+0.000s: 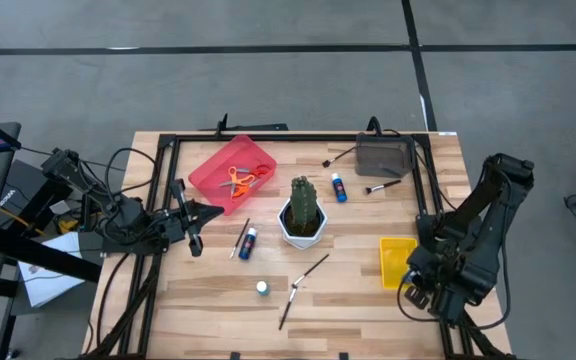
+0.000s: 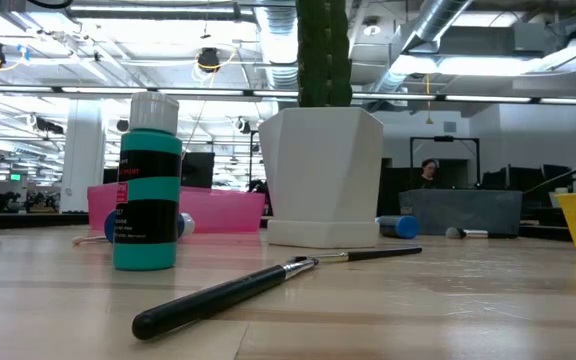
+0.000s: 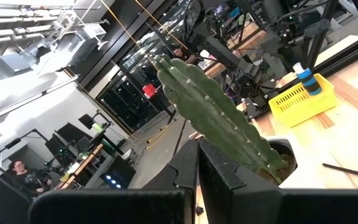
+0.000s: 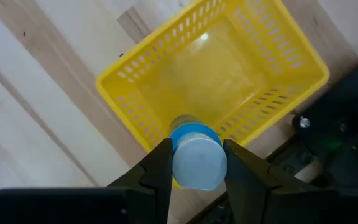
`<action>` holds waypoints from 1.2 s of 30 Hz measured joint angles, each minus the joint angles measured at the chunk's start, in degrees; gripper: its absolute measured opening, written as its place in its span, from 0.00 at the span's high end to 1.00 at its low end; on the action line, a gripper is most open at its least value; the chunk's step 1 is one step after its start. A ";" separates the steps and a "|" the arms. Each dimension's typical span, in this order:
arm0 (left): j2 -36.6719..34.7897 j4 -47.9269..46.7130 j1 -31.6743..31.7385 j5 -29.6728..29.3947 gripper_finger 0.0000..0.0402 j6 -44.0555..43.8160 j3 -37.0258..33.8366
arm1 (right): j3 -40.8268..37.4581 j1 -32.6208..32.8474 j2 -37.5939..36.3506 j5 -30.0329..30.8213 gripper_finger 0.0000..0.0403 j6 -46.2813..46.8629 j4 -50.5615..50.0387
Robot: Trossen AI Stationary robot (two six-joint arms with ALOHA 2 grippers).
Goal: Pick & Place Paint Supplies
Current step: Put the right light blue paint bottle into the yellow basket, then put the powder brush into the black bin
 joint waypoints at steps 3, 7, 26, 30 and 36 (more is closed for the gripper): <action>0.01 -0.01 0.00 0.00 0.98 -0.01 0.00 | -0.87 0.00 0.00 0.00 0.73 0.00 1.04; 0.01 -0.38 0.00 -0.02 0.98 -0.04 0.00 | -2.71 0.00 0.02 0.02 0.73 -0.01 3.54; 0.00 -0.38 -0.02 -0.20 0.98 -0.24 0.00 | -5.29 0.00 0.03 -0.14 0.50 -0.45 5.96; 0.00 -0.37 0.00 -0.17 0.98 -0.24 0.00 | -5.29 0.00 0.04 -0.10 0.43 -0.27 5.60; 0.00 -0.37 -0.02 -0.13 0.98 -0.24 0.00 | -5.27 0.00 0.04 0.37 0.41 -0.02 4.10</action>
